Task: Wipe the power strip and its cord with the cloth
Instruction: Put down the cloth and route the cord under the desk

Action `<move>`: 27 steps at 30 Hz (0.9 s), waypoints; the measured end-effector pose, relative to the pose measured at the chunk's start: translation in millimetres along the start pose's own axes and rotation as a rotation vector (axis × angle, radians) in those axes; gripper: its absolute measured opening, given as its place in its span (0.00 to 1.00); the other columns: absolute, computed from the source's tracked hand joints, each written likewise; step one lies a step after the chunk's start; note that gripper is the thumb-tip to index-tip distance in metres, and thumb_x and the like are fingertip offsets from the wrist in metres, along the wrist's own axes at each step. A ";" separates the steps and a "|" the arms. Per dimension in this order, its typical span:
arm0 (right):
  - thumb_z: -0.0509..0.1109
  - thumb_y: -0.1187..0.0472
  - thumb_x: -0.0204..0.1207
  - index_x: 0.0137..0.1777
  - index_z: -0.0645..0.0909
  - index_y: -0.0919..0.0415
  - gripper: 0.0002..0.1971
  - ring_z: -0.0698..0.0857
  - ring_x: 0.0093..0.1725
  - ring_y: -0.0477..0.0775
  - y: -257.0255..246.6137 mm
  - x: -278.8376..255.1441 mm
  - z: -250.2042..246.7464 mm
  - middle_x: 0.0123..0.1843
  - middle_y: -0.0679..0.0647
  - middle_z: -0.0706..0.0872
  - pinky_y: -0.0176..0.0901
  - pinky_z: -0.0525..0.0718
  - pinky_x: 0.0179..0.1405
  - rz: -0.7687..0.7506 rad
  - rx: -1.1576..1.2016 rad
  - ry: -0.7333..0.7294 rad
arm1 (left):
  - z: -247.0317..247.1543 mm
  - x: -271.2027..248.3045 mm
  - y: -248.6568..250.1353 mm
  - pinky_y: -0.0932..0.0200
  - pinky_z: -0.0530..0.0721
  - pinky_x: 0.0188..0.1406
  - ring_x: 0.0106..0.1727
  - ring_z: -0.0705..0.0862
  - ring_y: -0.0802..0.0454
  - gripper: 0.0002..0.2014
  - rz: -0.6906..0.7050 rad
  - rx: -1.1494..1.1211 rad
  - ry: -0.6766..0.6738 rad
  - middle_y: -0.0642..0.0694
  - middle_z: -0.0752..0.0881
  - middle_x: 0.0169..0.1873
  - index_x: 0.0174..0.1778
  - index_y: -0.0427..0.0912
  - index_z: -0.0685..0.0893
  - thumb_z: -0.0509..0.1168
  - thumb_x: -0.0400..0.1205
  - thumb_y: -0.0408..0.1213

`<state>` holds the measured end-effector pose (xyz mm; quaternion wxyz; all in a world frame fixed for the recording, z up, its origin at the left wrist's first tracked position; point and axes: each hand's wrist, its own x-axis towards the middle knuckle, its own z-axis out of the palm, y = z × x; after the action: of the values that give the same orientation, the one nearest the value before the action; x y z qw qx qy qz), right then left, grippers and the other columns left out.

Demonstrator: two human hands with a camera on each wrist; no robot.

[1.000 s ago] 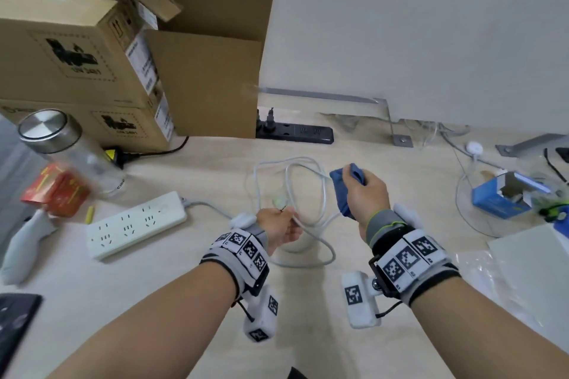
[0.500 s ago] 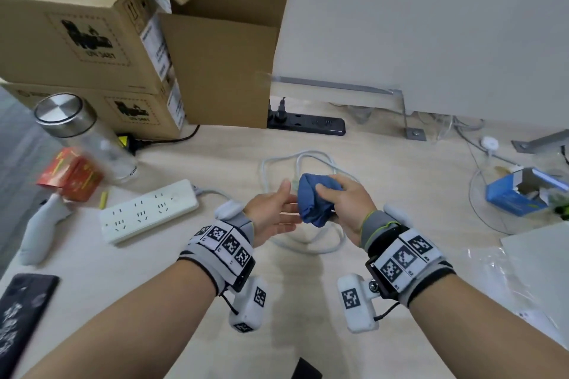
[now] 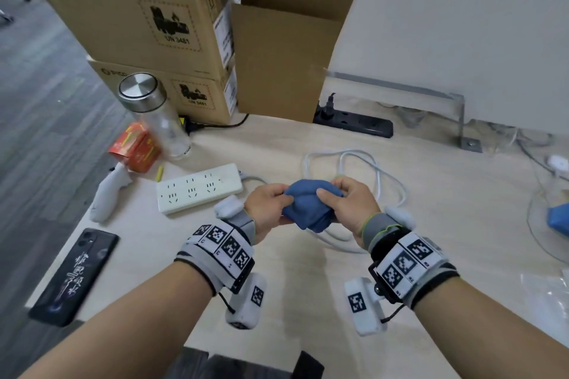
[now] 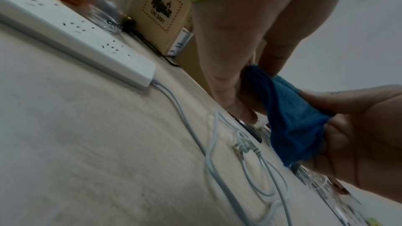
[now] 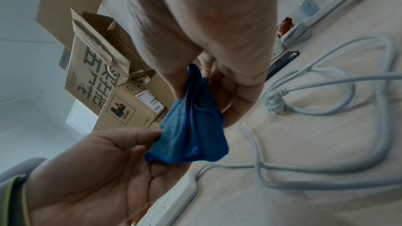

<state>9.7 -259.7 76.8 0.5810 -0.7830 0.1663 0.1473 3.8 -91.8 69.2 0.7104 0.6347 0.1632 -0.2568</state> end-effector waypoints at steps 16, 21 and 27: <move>0.69 0.72 0.77 0.44 0.78 0.57 0.08 0.83 0.35 0.51 -17.0 -11.2 22.2 0.37 0.55 0.85 0.39 0.81 0.29 -0.009 0.216 -0.194 | -20.1 -10.4 -1.6 0.50 0.86 0.32 0.47 0.86 0.42 0.06 -0.044 -0.170 0.059 0.39 0.85 0.53 0.48 0.45 0.80 0.60 0.85 0.41; 0.73 0.71 0.73 0.41 0.78 0.57 0.09 0.83 0.37 0.56 -7.1 -3.7 40.4 0.38 0.57 0.86 0.48 0.84 0.34 -0.024 0.094 -0.047 | -30.8 -12.6 -14.0 0.54 0.85 0.27 0.43 0.87 0.42 0.05 0.117 0.025 0.197 0.39 0.87 0.47 0.55 0.47 0.77 0.60 0.85 0.40; 0.75 0.71 0.71 0.41 0.79 0.56 0.10 0.85 0.40 0.59 -4.0 0.4 84.3 0.40 0.58 0.85 0.58 0.88 0.44 0.032 0.023 -0.173 | -71.4 -22.1 -34.2 0.51 0.87 0.26 0.38 0.86 0.43 0.02 0.095 0.080 0.353 0.40 0.86 0.40 0.47 0.48 0.77 0.59 0.85 0.39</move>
<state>8.7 -177.8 56.4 0.5997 -0.7578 0.1299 0.2217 -27.1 -20.2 43.4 0.6564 0.7045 0.2446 -0.1138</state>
